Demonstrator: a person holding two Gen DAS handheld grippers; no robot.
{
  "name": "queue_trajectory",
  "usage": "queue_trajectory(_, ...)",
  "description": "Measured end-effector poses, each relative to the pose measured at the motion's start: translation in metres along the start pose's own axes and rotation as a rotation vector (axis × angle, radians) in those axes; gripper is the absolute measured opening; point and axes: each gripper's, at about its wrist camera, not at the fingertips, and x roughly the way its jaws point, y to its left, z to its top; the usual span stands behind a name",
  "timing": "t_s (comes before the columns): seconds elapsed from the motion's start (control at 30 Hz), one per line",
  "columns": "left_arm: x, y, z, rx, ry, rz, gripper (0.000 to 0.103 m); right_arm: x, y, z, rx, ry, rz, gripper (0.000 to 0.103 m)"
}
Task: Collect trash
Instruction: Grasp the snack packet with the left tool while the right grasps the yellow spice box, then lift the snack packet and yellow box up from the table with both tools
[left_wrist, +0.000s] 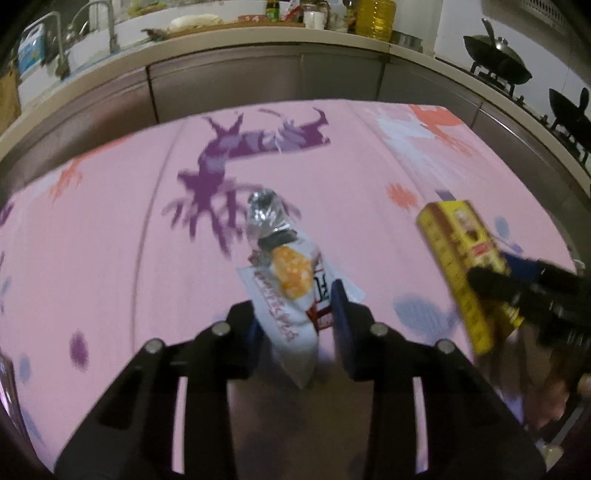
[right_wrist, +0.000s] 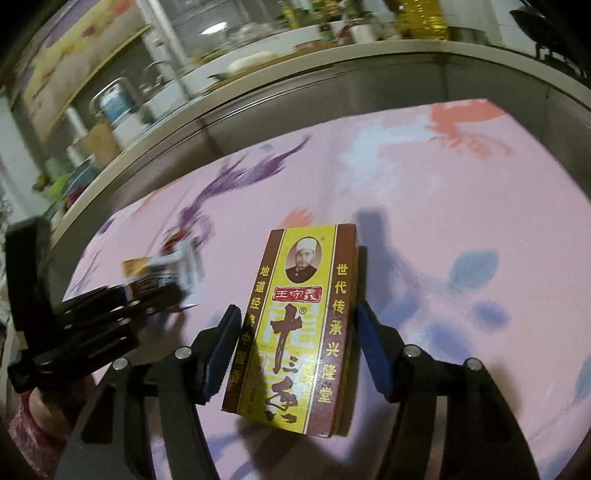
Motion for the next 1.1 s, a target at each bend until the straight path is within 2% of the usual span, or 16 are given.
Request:
queue_trajectory(0.2,-0.026,-0.003,-0.040,-0.045,0.002,-0.015,0.033,-0.029,0.035,-0.050,-0.051,0.011,0.003,0.061)
queue_trajectory(0.37,-0.043,-0.002,-0.066,-0.081,0.003,-0.039,0.033,-0.040,0.049,-0.069,-0.094,0.011,-0.033,0.061)
queue_trajectory(0.43,-0.049,0.001,-0.074,-0.093,-0.001,-0.036,0.033,-0.040,0.052,-0.074,-0.103,0.015,-0.044,0.065)
queue_trajectory(0.53,-0.057,0.009,-0.081,-0.114,-0.009,-0.026,0.043,-0.041,0.054,-0.079,-0.096,0.021,-0.050,0.076)
queue_trajectory(0.6,-0.062,0.015,-0.082,-0.132,-0.025,-0.015,0.062,-0.045,0.054,-0.080,-0.079,0.005,-0.048,0.080)
queue_trajectory(0.63,-0.066,0.019,-0.081,-0.142,-0.038,-0.010,0.065,-0.046,0.054,-0.081,-0.073,0.001,-0.043,0.081)
queue_trajectory(0.77,-0.070,0.028,-0.075,-0.156,-0.046,-0.005,0.067,-0.050,0.056,-0.084,-0.080,-0.008,-0.047,0.082)
queue_trajectory(0.87,-0.067,0.029,-0.074,-0.170,-0.031,0.007,0.074,-0.049,0.057,-0.087,-0.092,-0.005,-0.071,0.082)
queue_trajectory(1.1,-0.058,0.014,-0.076,-0.121,-0.001,0.091,0.074,-0.043,0.061,-0.093,-0.119,-0.001,-0.093,0.083)
